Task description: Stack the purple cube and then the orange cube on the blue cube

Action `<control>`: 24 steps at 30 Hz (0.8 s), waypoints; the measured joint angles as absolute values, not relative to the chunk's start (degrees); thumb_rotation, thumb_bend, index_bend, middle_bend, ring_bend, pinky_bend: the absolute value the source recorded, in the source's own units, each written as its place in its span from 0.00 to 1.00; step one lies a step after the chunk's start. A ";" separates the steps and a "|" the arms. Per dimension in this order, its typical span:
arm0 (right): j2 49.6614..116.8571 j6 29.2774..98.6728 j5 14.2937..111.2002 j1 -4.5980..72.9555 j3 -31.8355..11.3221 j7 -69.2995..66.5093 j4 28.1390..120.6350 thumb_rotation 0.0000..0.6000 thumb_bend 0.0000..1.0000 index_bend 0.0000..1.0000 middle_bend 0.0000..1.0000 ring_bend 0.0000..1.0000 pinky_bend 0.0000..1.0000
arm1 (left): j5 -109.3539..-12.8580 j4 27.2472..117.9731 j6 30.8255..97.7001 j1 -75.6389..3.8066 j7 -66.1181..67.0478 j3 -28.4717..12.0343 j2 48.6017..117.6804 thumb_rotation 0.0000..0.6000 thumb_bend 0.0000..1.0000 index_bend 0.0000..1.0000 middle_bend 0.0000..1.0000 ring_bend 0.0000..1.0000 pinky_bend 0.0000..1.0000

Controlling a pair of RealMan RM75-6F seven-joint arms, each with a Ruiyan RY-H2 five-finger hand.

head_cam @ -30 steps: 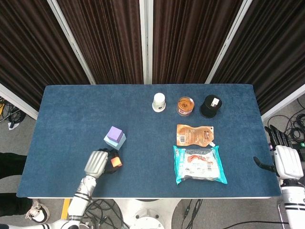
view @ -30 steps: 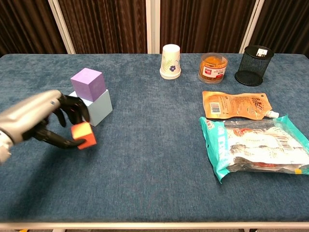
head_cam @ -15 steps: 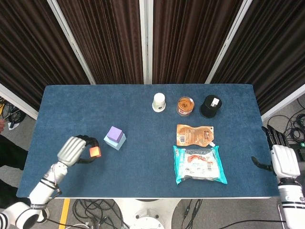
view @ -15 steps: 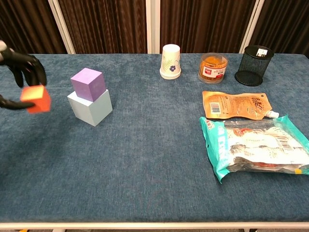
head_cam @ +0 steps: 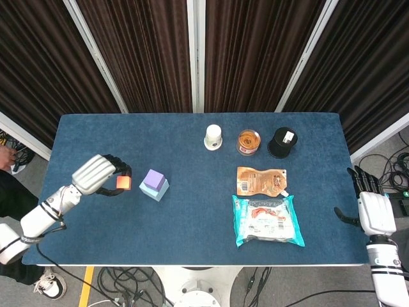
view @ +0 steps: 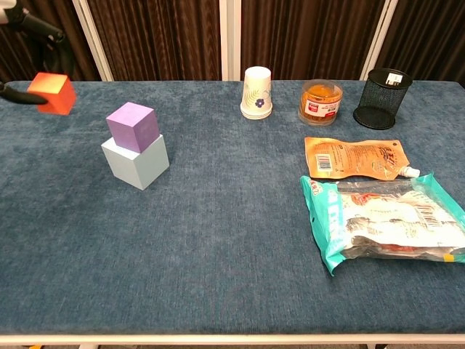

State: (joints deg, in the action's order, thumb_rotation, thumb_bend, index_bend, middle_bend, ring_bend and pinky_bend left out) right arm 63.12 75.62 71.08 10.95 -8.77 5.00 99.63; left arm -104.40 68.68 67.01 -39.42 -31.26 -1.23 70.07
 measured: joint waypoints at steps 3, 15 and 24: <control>63.69 75.05 70.86 11.44 -8.93 5.05 98.55 1.00 0.14 0.00 0.00 0.00 0.00 | -105.75 66.95 67.20 -41.41 -34.41 -0.63 69.78 1.00 0.30 0.50 0.64 0.46 0.49; 65.30 74.36 71.61 13.24 -9.01 9.10 98.11 1.00 0.14 0.00 0.00 0.00 0.00 | -109.99 63.23 66.02 -50.95 -44.66 1.92 72.92 1.00 0.30 0.50 0.64 0.46 0.49; 63.65 76.08 72.96 13.58 -9.40 11.77 102.03 1.00 0.14 0.00 0.00 0.00 0.00 | -110.91 60.52 63.82 -55.66 -46.00 3.54 78.24 1.00 0.30 0.50 0.64 0.46 0.47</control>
